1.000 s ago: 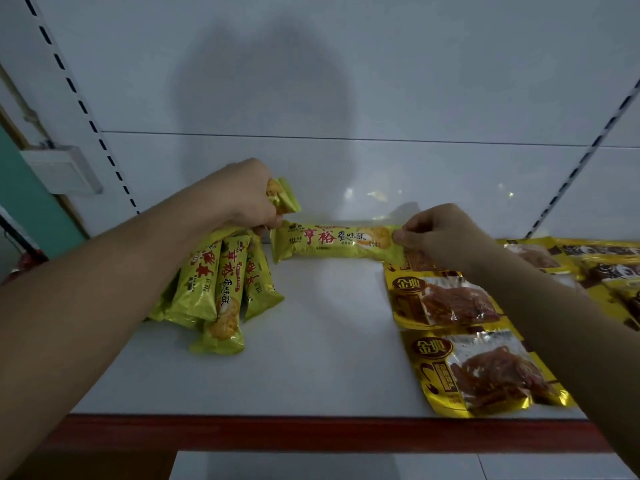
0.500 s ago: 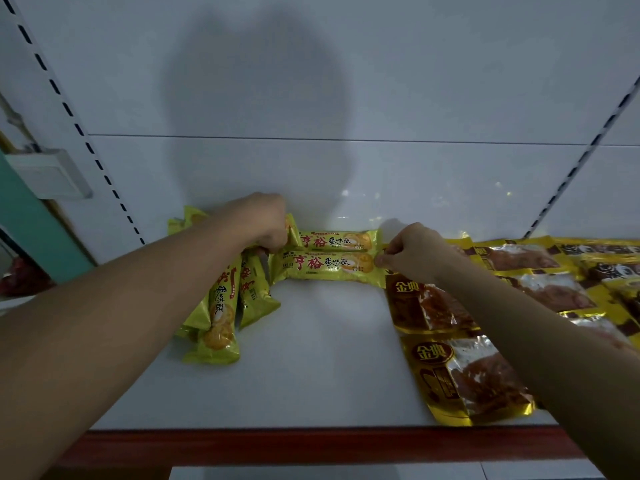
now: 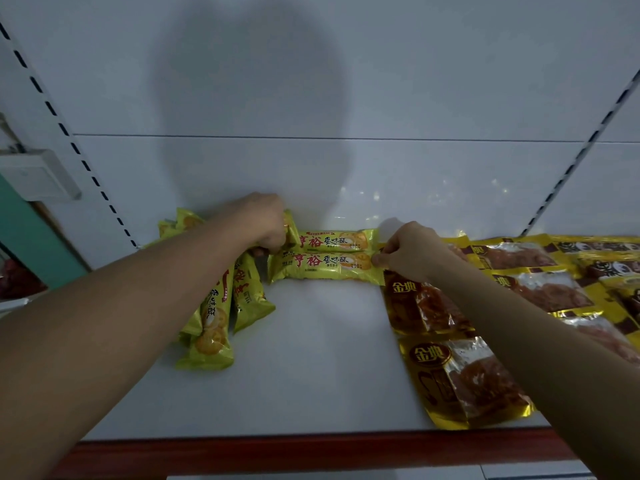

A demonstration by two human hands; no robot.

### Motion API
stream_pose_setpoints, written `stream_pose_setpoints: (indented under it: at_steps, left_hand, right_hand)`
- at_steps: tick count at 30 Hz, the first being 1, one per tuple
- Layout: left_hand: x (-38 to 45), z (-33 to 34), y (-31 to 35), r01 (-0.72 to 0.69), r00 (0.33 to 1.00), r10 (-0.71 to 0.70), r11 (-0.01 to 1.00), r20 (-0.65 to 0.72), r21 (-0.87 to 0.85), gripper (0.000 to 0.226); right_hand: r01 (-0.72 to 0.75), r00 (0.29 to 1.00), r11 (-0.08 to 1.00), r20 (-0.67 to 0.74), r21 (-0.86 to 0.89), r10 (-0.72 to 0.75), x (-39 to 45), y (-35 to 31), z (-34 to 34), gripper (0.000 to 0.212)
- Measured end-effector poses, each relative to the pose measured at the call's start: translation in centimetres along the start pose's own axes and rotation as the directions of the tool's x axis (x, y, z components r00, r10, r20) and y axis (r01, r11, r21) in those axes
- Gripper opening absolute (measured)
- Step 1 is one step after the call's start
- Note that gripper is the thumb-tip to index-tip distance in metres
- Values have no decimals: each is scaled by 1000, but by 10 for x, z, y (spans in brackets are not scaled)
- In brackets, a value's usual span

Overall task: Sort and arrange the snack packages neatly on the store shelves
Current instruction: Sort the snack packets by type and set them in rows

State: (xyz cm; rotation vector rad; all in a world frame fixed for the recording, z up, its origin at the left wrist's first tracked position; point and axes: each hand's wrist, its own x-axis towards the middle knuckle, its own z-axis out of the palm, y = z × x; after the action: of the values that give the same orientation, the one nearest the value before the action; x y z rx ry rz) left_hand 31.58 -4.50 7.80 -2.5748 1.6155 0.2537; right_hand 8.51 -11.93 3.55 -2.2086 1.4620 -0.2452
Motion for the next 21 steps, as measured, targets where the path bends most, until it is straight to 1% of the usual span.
stream_pose_setpoints:
  at_steps: [3,7,9,12,14,15,16,17,18,19,21]
  left_hand:
    - [0,0,0,-2,1000,2,1000,-25,9,15]
    - [-1,3,0,-3,997,5,1000,-77,31,33]
    - [-3,3,1,-8,996,11,999,-86,33,33]
    - [-7,-3,0,-23,994,26,999,-109,29,29]
    - [-13,-14,-3,-49,991,47,999,-121,-6,26]
    - [-18,-22,-5,-74,990,67,996,-124,-56,25]
    - [-23,-33,-9,-112,988,93,982,-127,-155,23]
    - [-29,-44,-13,-160,983,126,942,-131,-296,20]
    - [-37,-55,-17,-216,975,163,860,-152,-462,17]
    - [-47,-65,-19,-273,962,196,737,-192,-618,17]
    - [-67,-77,-21,-343,935,237,430,-263,-835,22]
  right_hand:
    - [-7,1000,1000,-6,-13,7,0,1,-1,37]
    - [-9,1000,1000,-27,-25,8,0,3,2,42]
    - [1,999,999,-41,-37,-3,1,4,3,42]
    - [21,998,998,-55,-66,-24,0,4,2,47]
    - [35,996,996,-78,-81,-41,-3,7,0,51]
    - [48,994,995,-99,-83,-56,-5,8,-2,50]
    - [65,989,995,-129,-77,-75,-8,7,-6,45]
    - [89,982,994,-160,-59,-98,-12,5,-9,39]
    - [129,972,991,-193,-33,-133,-18,0,-13,34]
    - [176,958,984,-230,7,-170,-24,-7,-17,30]
    - [267,933,949,-290,165,-212,-41,-28,-22,25]
